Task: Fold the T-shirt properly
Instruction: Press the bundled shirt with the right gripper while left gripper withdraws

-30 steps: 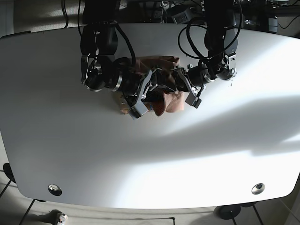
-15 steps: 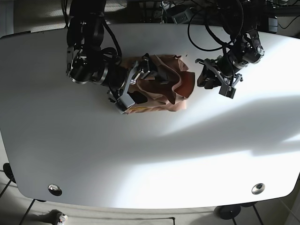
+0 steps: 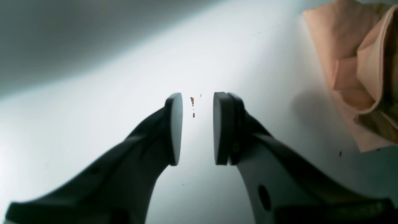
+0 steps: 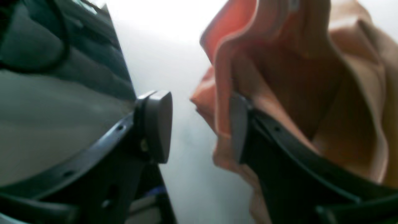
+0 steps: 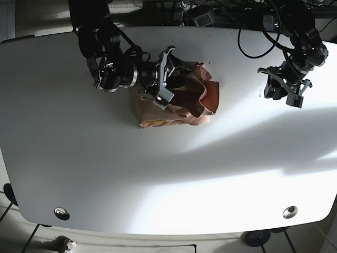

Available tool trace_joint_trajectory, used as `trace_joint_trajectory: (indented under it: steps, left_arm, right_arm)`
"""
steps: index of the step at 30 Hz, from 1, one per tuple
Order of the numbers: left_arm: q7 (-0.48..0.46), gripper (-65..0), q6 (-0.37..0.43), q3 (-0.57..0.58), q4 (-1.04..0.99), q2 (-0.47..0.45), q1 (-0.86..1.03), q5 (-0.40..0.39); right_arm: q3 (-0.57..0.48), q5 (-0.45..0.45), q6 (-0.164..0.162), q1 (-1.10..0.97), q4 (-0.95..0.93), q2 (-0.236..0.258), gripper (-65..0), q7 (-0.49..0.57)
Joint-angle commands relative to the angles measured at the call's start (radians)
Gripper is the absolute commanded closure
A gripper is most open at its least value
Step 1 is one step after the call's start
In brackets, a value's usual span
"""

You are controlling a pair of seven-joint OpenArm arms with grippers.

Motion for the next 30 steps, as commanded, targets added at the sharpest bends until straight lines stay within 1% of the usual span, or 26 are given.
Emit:
trace_joint_trajectory:
  steps: [1, 2, 3, 4, 5, 6, 7, 8, 9, 10, 11, 14, 15, 16, 17, 19, 20, 22, 23, 25, 27, 30]
  left_arm:
    - [-0.022, -14.7, -0.001, -0.003, 0.017, -0.014, 0.006, -0.019]
    - [-0.022, -14.7, -0.001, 0.000, 0.017, -0.014, 0.009, -0.019]
    - [-0.022, -14.7, -0.001, 0.008, 0.017, -0.014, 0.011, -0.019]
    - [-0.022, -14.6, -0.001, 0.022, 0.017, -0.015, 0.011, -0.019]
    - [-0.022, -14.6, -0.001, 0.034, 0.017, -0.017, 0.013, -0.019]
    - [-0.022, -14.6, -0.001, 0.035, 0.017, -0.017, 0.013, -0.019]
    - [-0.022, -14.6, -0.001, 0.035, 0.017, -0.017, 0.013, -0.019]
    - [-0.022, -14.6, -0.001, 0.035, 0.017, -0.017, 0.013, -0.017]
    - [-0.022, -14.6, -0.001, 0.035, 0.017, -0.015, 0.013, -0.017]
    - [-0.022, -14.6, -0.001, 0.037, 0.017, -0.015, 0.013, -0.017]
    - [-0.022, -14.6, -0.001, 0.037, 0.017, -0.015, 0.013, -0.017]
    - [-0.022, -14.6, -0.001, 0.037, 0.017, -0.015, 0.013, -0.017]
    - [-0.022, -14.6, -0.001, 0.037, 0.017, -0.015, 0.013, -0.017]
    - [-0.022, -14.6, -0.001, 0.037, 0.017, -0.015, 0.013, -0.017]
    - [-0.022, -14.6, -0.001, 0.037, 0.017, -0.015, 0.013, -0.017]
    - [-0.022, -14.6, -0.001, 0.037, 0.017, -0.015, 0.013, -0.017]
    - [-0.022, -14.6, -0.001, 0.037, 0.017, -0.015, 0.013, -0.017]
    - [-0.022, -14.6, -0.001, 0.037, 0.017, -0.015, 0.013, -0.017]
    - [-0.022, -14.6, -0.001, 0.037, 0.017, -0.017, 0.013, -0.017]
    - [-0.022, -14.6, -0.001, 0.037, 0.017, -0.018, 0.013, -0.017]
    - [-0.022, -14.6, -0.001, 0.037, 0.017, -0.020, 0.013, -0.017]
    - [-0.022, -14.6, -0.001, 0.037, 0.017, -0.020, 0.013, -0.017]
  right_arm:
    - [-0.049, -0.094, 0.006, 0.015, 0.018, -0.009, -27.7, 0.057]
    - [-0.076, -0.151, 0.006, 0.011, 0.018, -0.007, -29.6, 0.097]
    - [-0.083, -0.173, 0.006, -0.001, 0.018, -0.003, -33.5, 0.118]
    - [-0.085, -0.196, 0.006, -0.012, 0.018, -0.003, -38.7, 0.134]
    - [-0.085, -0.226, 0.006, -0.018, 0.018, -0.003, -45.3, 0.151]
    - [-0.086, -0.245, 0.006, -0.021, 0.018, -0.003, -47.2, 0.154]
    - [-0.086, -0.260, 0.006, -0.022, 0.018, -0.003, -46.5, 0.155]
    - [-0.086, -0.280, 0.006, -0.028, 0.016, -0.003, -42.6, 0.158]
    - [-0.086, -0.302, 0.006, -0.032, 0.016, -0.003, -36.9, 0.158]
    - [-0.086, -0.315, 0.008, -0.033, 0.016, -0.003, -33.0, 0.158]
    - [-0.086, -0.332, 0.011, -0.033, 0.013, -0.003, -27.1, 0.164]
    - [-0.086, -0.374, 0.010, -0.042, 0.010, -0.003, -14.9, 0.224]
    - [-0.086, -0.389, 0.010, -0.051, 0.010, -0.003, -7.9, 0.241]
    - [-0.086, -0.391, 0.010, -0.051, 0.010, -0.003, -3.3, 0.244]
    - [-0.091, -0.384, 0.011, -0.050, 0.016, -0.003, -1.7, 0.244]
    - [-0.092, -0.383, 0.014, -0.053, 0.042, -0.010, -2.1, 0.244]
    - [-0.094, -0.381, 0.014, -0.053, 0.071, -0.022, -1.9, 0.243]
    - [-0.094, -0.381, 0.014, -0.055, 0.124, -0.055, -1.9, 0.235]
    - [-0.094, -0.381, 0.014, -0.055, 0.144, -0.067, -1.9, 0.212]
    - [-0.094, -0.381, 0.016, -0.050, 0.170, -0.118, -1.9, 0.175]
    - [-0.097, -0.381, 0.016, -0.033, 0.171, -0.157, -1.9, 0.164]
    - [-0.180, -0.383, 0.008, -0.005, 0.147, -0.194, -1.9, 0.148]
